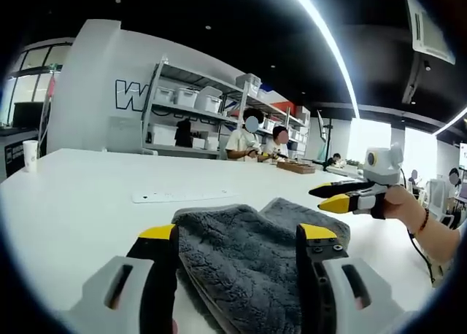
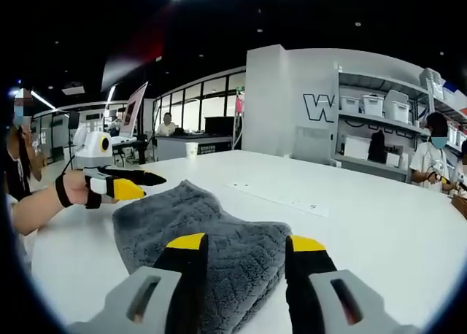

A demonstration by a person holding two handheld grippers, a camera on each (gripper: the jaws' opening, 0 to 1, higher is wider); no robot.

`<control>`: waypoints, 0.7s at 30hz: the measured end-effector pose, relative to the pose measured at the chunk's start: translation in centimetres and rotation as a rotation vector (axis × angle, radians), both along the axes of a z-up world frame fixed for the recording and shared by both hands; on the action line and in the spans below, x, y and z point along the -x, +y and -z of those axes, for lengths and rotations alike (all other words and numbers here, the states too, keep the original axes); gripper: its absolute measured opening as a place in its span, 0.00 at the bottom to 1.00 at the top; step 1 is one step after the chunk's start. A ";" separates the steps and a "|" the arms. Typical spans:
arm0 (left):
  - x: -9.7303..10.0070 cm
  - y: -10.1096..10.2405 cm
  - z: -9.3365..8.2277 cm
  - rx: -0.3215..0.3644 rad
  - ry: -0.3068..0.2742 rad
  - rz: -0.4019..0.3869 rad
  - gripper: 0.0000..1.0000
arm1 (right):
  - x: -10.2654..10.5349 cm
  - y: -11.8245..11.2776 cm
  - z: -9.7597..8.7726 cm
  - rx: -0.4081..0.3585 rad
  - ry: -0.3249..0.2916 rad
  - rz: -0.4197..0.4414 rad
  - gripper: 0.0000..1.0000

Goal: Open the folded towel by lifting each exposed corner and separating the folded layers until the towel lies flat within the target outline without major curled edges

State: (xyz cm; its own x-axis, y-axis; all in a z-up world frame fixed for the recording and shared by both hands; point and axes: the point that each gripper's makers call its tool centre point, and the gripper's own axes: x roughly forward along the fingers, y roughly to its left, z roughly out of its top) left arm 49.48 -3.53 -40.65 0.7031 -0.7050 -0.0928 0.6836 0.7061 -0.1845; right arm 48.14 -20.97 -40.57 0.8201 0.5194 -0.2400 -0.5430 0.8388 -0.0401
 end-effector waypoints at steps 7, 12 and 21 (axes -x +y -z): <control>-0.3 -0.2 0.0 -0.005 0.000 -0.002 0.63 | -0.4 0.0 0.4 -0.008 0.008 0.002 0.38; -0.6 -0.3 0.4 -0.025 0.003 -0.007 0.63 | -0.8 0.1 0.5 -0.020 0.011 0.002 0.37; -1.0 -0.6 0.8 -0.025 0.012 -0.013 0.62 | -1.3 0.0 1.3 -0.019 0.036 0.023 0.37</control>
State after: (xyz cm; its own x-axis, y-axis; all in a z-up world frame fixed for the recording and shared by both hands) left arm 50.52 -4.17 -41.47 0.7112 -0.6929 -0.1189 0.6720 0.7197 -0.1747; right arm 49.48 -21.01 -41.89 0.8228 0.5057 -0.2595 -0.5247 0.8513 -0.0047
